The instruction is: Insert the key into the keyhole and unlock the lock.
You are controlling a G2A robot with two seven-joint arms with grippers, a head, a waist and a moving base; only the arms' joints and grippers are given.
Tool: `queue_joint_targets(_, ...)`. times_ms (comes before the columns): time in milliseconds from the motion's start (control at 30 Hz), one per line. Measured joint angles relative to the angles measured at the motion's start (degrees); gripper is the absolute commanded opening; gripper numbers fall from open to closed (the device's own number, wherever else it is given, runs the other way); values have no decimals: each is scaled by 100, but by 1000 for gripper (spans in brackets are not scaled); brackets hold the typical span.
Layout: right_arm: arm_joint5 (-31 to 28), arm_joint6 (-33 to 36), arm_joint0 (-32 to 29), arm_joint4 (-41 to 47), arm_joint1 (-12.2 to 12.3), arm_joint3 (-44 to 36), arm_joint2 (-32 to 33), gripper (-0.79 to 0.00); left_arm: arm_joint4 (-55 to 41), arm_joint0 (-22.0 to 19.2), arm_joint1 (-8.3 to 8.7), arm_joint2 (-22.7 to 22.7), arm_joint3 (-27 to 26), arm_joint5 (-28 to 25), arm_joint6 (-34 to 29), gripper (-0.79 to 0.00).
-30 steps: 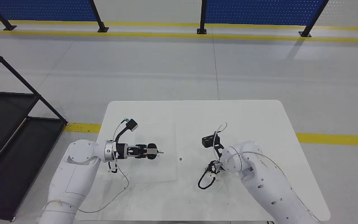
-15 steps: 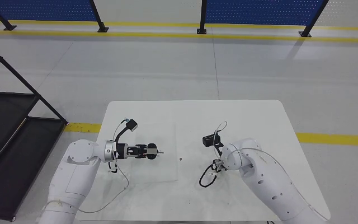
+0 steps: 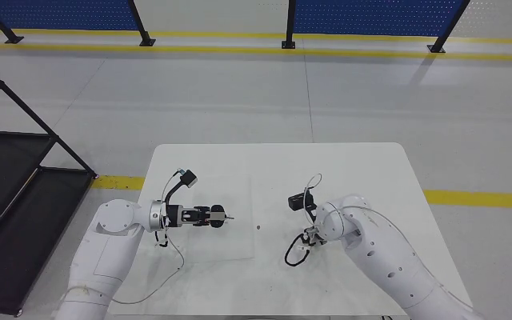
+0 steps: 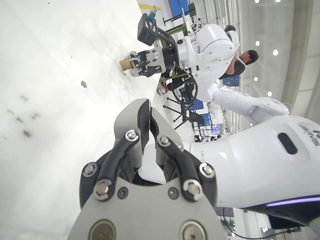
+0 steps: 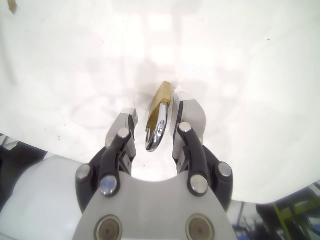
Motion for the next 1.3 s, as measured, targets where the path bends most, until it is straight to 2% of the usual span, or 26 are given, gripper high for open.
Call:
queue_joint_targets(67,0,0,44,43,-1,49,-28,-573,0,0,0,0,0,0,0,-785)
queue_joint_targets(100,0,0,59,59,-1,68,-36,-625,0,0,0,0,0,0,0,-785)
queue_joint_targets(133,0,0,74,79,1,94,-45,-773,0,0,0,0,0,0,0,-785)
queue_joint_targets(167,0,0,84,93,2,113,-50,-785,0,0,0,0,0,0,0,-785)
queue_joint_targets(400,9,-8,96,234,29,35,42,-785,0,0,0,0,0,0,0,-785)
queue_joint_targets(567,287,-291,-277,654,126,-614,730,-785,0,0,0,0,0,0,0,-785)
queue_joint_targets(700,426,-535,-744,1537,217,-1160,1454,-785,0,0,0,0,0,0,0,-785)
queue_joint_targets(800,-24,-1025,-1148,2551,249,-1110,2003,-785,0,0,0,0,0,0,0,-785)
queue_joint_targets(867,-572,-1384,-1401,3380,251,-891,2295,-785,0,0,0,0,0,0,0,-785)
queue_joint_targets(1067,-1874,-1830,-1678,5177,217,-183,2516,-785,0,0,0,0,0,0,0,-785)
queue_joint_targets(1200,-2355,-1853,-1635,5942,178,208,2409,-785,0,0,0,0,0,0,0,-785)
queue_joint_targets(1300,-2362,-1842,-1632,5955,177,211,2403,-785,0,0,0,0,0,0,0,-785)
